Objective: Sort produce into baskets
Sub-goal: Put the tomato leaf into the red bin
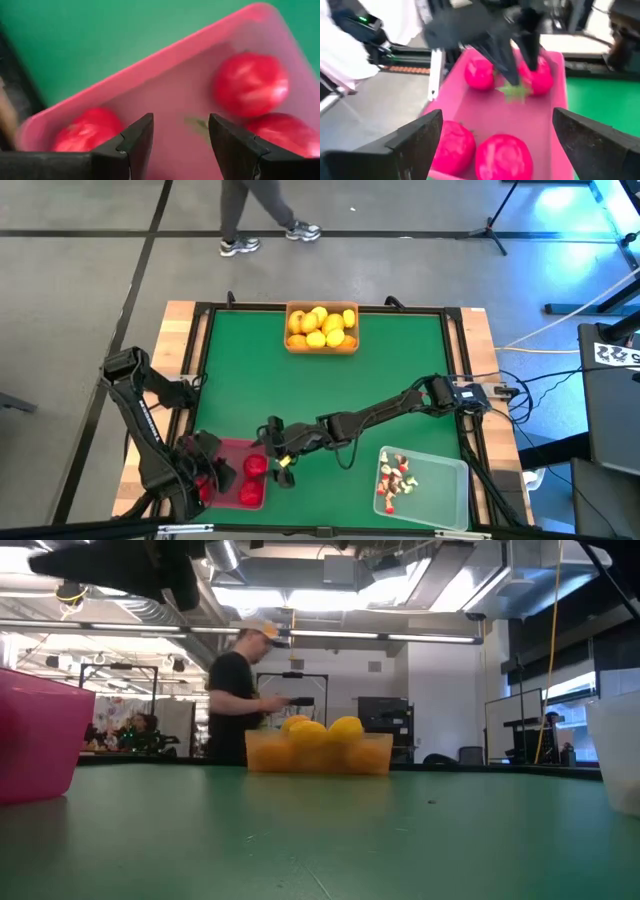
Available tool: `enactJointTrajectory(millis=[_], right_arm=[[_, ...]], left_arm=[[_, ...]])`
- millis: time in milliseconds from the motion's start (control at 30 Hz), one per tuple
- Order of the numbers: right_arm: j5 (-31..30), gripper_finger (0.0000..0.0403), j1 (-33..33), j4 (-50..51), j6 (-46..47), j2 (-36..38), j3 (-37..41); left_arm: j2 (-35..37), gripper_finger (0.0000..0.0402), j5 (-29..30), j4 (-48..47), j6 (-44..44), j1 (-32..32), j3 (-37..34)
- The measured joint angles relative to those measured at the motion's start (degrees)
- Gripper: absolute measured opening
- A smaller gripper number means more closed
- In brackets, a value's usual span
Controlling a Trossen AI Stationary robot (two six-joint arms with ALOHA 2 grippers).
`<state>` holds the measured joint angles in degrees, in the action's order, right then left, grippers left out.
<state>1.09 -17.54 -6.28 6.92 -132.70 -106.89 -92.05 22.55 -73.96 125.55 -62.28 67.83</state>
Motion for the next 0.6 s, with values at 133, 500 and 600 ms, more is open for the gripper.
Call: enactJointTrajectory(millis=[133,500,600], right_arm=[[-0.62,0.0374,0.00,3.36,0.44,0.00,0.00],[-0.05,0.0374,-0.06,5.16,0.50,0.00,0.00],[-0.05,0.0374,-0.07,5.21,0.50,0.00,0.00]], left_arm=[[0.62,0.0184,1.81,0.01,-2.71,-0.51,0.57],[0.38,0.0132,-11.19,-4.04,0.46,-0.53,-1.22],[0.90,0.0125,-6.42,-2.11,0.44,-0.44,-1.22]])
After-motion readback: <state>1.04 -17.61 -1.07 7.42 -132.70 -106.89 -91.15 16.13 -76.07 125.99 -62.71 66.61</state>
